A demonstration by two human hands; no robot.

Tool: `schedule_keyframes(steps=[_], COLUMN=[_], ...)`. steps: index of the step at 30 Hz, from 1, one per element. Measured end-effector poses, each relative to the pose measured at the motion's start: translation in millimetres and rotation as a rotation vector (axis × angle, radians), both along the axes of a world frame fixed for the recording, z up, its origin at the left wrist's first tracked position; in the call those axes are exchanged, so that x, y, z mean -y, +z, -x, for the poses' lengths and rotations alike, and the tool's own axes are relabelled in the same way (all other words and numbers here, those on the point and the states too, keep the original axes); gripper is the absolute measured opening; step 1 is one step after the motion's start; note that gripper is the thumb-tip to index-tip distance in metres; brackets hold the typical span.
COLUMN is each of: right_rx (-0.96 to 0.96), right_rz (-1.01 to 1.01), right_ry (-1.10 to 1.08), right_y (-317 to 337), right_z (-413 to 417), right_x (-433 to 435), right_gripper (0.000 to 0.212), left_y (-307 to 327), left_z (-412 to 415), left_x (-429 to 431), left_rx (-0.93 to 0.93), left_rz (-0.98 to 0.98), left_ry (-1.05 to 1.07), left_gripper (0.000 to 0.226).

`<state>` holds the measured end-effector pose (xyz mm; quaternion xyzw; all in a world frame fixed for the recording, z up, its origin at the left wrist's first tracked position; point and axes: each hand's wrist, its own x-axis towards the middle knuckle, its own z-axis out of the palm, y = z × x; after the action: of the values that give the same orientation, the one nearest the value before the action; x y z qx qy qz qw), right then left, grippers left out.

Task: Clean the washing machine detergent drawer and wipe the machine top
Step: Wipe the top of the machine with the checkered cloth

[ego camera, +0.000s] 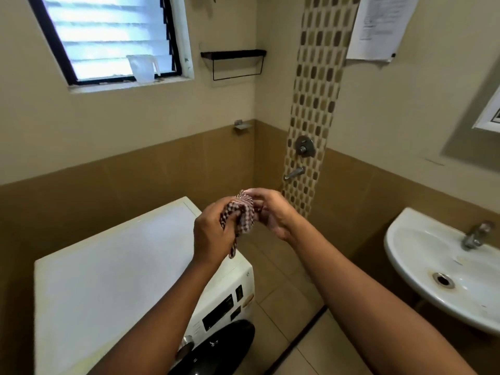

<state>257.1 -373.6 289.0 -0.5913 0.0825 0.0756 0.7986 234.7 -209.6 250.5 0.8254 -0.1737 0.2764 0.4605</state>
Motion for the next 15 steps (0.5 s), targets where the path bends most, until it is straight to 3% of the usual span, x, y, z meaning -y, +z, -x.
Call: schedule_keyframes(steps=[3,7,12,15], right_rx=[0.113,0.339,0.415,0.432], right_rz=[0.166,0.348,0.342,0.335], right_ry=[0.144,0.322,0.168,0.108], right_y=[4,-2,-15,-17], right_z=[22,46,45,36], right_x=[23,59,111,139], right_gripper=[0.048,0.057,0.024,0.021], left_y=[20,33,38,48], left_z=[3,2,27,51], left_x=[18,53,100,109], left_rx=[-0.140,-0.297,-0.504,-0.616], left_rz=[0.060,-0.002,0.161,0.226], left_ry=[0.192,0.348,0.100,-0.032], left_gripper=[0.021,0.042,0.057,0.046])
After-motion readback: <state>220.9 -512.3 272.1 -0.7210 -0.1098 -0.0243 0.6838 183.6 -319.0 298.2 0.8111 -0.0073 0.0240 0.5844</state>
